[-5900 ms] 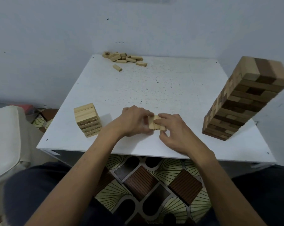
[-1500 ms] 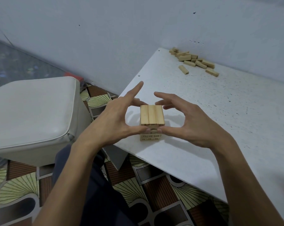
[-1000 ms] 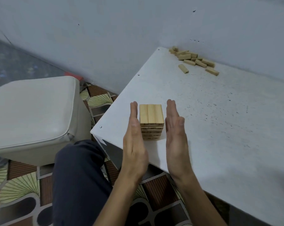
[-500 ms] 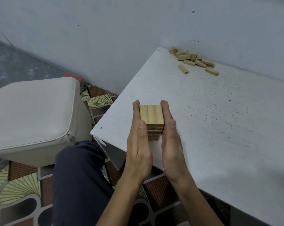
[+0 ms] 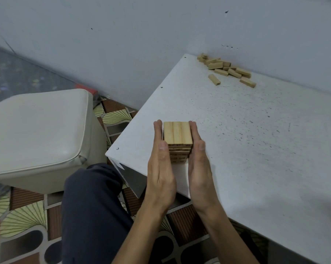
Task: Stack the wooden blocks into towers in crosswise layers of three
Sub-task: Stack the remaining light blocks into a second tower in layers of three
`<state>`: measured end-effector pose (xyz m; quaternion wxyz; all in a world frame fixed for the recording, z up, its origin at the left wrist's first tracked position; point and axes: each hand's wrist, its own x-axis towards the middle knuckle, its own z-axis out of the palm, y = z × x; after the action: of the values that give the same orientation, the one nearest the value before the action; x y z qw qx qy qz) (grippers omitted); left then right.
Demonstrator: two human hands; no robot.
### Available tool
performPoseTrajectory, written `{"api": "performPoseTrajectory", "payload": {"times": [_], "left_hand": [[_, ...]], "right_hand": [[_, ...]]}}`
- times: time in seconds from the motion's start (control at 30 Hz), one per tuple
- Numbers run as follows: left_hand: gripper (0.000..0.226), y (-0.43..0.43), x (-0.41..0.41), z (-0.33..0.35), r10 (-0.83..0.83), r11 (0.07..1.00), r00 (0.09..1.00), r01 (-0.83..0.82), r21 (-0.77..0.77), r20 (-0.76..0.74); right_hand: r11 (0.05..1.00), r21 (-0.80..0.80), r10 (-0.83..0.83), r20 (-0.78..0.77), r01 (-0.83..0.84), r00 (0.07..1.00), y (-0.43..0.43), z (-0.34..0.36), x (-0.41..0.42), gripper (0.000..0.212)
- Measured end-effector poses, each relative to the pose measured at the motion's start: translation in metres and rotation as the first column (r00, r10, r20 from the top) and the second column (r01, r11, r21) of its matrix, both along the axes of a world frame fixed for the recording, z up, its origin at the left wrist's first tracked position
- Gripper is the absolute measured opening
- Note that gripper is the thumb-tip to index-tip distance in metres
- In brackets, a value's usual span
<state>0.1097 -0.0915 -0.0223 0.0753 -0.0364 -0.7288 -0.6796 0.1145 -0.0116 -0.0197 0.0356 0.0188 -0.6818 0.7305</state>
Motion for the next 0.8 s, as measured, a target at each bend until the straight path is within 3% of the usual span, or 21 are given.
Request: {"api": "performPoseTrajectory", "payload": {"times": [0.57, 0.8], "left_hand": [[0.058, 0.0009, 0.0004, -0.0011, -0.03, 0.999, 0.999, 0.029, 0.014, 0.041], [0.059, -0.0065, 0.0007, -0.0064, -0.027, 0.999, 0.996, 0.029, -0.029, 0.08]], "right_hand": [[1.0, 0.022, 0.015, 0.002, -0.015, 1.0, -0.0015, -0.0036, 0.0005, 0.088], [1.0, 0.016, -0.027, 0.075, 0.026, 0.997, 0.0021, -0.0077, 0.0013, 0.092]]}}
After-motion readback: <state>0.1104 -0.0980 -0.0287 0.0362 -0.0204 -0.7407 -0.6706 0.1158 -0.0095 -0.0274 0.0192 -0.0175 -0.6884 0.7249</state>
